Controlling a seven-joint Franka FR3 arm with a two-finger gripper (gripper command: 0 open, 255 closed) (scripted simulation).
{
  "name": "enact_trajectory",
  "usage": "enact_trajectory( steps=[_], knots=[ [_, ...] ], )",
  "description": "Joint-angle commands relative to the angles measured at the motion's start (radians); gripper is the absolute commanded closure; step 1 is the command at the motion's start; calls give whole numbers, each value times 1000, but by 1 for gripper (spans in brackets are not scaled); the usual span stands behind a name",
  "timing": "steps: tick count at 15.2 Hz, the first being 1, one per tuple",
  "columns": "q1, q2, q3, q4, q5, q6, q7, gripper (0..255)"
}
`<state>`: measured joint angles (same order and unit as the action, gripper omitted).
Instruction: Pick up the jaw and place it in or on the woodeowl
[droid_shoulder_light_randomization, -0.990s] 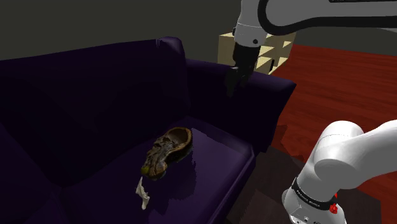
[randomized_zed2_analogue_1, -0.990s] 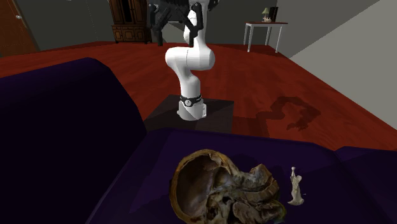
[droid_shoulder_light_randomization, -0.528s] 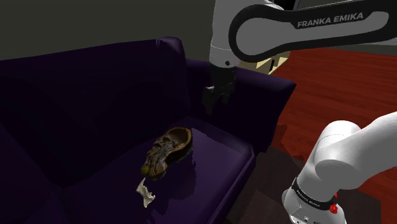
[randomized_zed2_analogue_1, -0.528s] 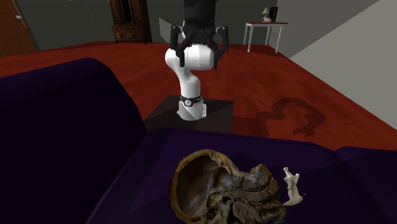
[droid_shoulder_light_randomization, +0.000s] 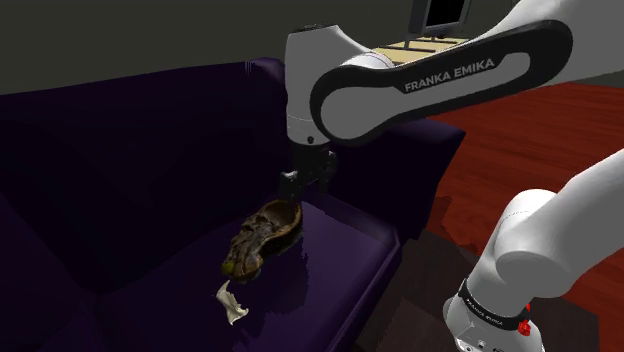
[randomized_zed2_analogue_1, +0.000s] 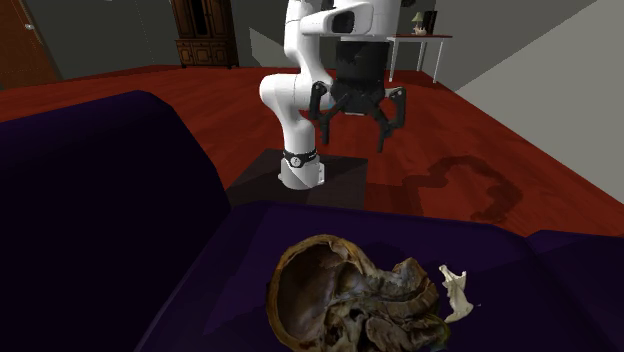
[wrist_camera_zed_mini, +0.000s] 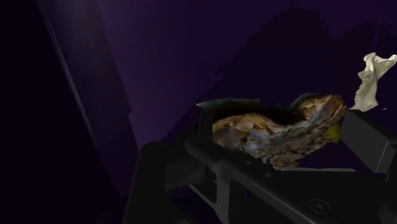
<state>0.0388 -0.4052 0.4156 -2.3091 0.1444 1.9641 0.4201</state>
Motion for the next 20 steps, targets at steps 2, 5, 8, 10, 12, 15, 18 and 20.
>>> enact_trajectory(
  steps=[2, 5, 8, 10, 12, 15, 18, 20],
  knots=[
    [-2, 106, 62, 42, -18, 52, 86, 0],
    [-3, 220, 115, 94, -57, 97, 175, 0],
    [3, 344, 158, 157, -117, 132, 272, 0],
    [14, 431, 178, 206, -166, 149, 339, 0],
    [35, 520, 188, 260, -219, 160, 405, 0],
    [80, 654, 186, 353, -296, 165, 497, 0],
    [139, 784, 169, 459, -362, 158, 572, 0],
    [183, 869, 152, 538, -397, 148, 612, 0]
  ],
)
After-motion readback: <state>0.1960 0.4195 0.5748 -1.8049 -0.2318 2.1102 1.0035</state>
